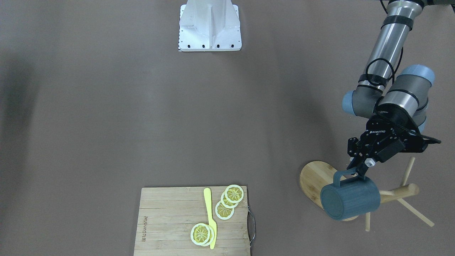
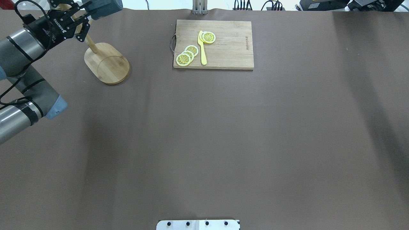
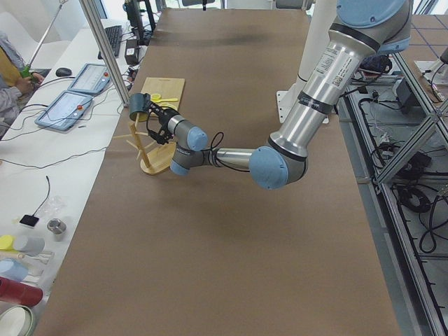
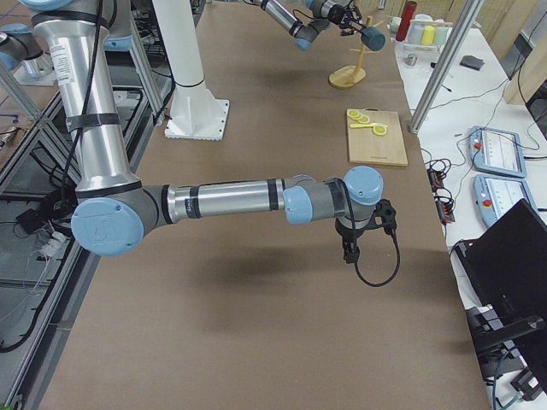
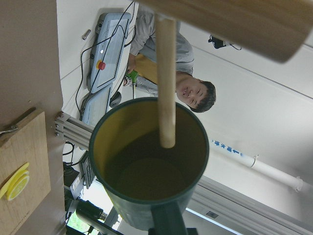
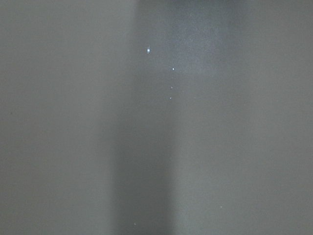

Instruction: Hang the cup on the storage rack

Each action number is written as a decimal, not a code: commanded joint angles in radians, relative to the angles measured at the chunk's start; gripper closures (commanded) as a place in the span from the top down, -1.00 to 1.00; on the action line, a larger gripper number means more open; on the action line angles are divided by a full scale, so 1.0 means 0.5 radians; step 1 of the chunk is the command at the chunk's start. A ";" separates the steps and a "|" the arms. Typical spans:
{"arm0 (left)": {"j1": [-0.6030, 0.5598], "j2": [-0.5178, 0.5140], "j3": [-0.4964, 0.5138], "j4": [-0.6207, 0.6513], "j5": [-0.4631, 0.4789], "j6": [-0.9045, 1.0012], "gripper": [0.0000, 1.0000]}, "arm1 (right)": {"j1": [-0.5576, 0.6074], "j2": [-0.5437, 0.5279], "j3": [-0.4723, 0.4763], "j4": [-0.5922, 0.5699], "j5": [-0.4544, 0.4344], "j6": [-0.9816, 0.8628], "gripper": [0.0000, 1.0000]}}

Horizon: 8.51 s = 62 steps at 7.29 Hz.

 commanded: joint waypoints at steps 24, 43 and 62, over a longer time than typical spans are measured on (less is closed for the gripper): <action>-0.098 0.434 -0.298 -0.147 -0.428 1.195 0.95 | -0.003 -0.035 0.130 0.027 0.009 0.166 1.00; -1.135 0.817 -1.300 3.367 -1.760 4.327 0.94 | 0.003 -0.136 0.087 0.027 -0.034 0.108 1.00; -1.083 1.186 -1.415 4.232 -1.634 5.229 0.96 | 0.000 -0.317 0.109 -0.273 -0.300 -0.223 1.00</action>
